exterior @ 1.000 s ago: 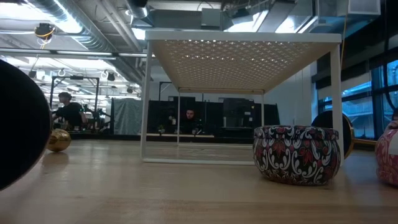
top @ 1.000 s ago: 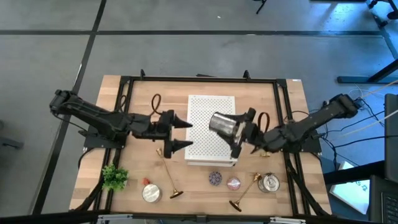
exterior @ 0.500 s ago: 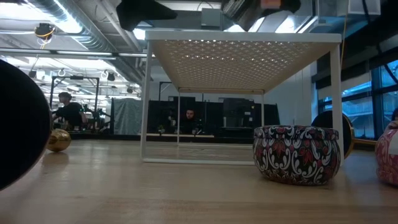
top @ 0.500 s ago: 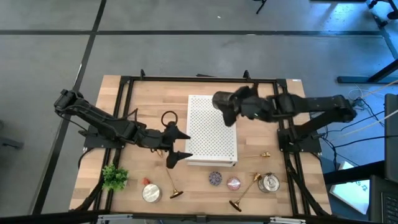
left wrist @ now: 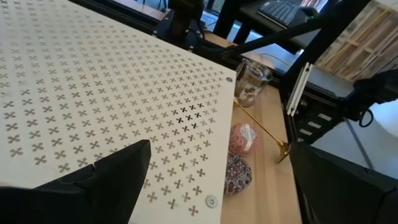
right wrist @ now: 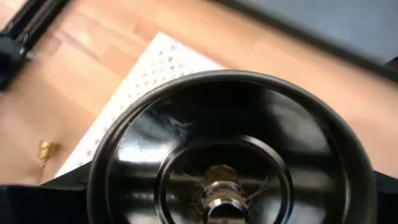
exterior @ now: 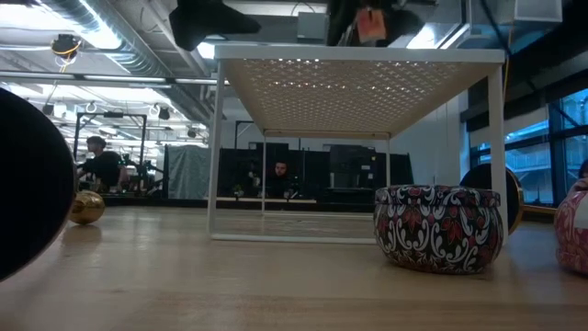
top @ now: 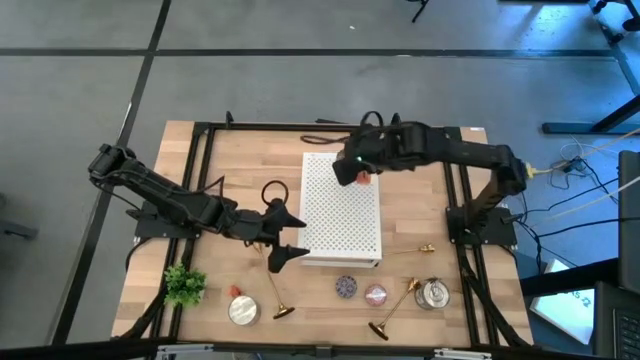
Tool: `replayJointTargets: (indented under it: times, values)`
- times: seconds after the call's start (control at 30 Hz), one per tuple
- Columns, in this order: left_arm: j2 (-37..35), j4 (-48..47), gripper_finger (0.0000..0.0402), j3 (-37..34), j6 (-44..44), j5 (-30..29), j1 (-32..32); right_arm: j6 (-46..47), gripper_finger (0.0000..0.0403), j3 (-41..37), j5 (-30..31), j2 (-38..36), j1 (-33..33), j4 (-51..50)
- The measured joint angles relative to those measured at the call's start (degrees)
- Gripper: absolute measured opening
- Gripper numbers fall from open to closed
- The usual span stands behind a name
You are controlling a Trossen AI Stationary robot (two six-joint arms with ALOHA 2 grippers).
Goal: Pick & Place candle stick holders
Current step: Put the top silver scented candle on the shelf
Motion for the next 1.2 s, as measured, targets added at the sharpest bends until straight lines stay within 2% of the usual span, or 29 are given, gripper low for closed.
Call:
replayJointTargets:
  times: [0.13,0.23,0.43,0.93,1.2]
  values:
    - [0.0,-1.2,0.0381,0.0,-0.1,-0.1,-1.1,0.0,0.0354,0.0,-9.7,0.8,-4.4,-2.3]
    - [0.0,-1.3,0.0381,0.0,-0.1,-0.1,-1.8,0.7,0.0354,0.0,-12.9,0.6,-6.8,-4.4]
    - [0.0,-2.3,0.0381,0.0,-0.1,-0.5,-2.0,4.4,0.0354,0.0,-12.8,0.3,-9.9,-11.5]
    - [0.0,-2.9,0.0381,0.0,-1.7,-6.6,-2.0,13.7,0.0354,0.0,-11.0,0.8,-8.5,-3.2]
    - [0.0,-3.6,0.0381,0.0,-2.6,-6.3,-2.0,16.2,0.0354,0.0,-12.5,1.4,-8.6,-7.3]
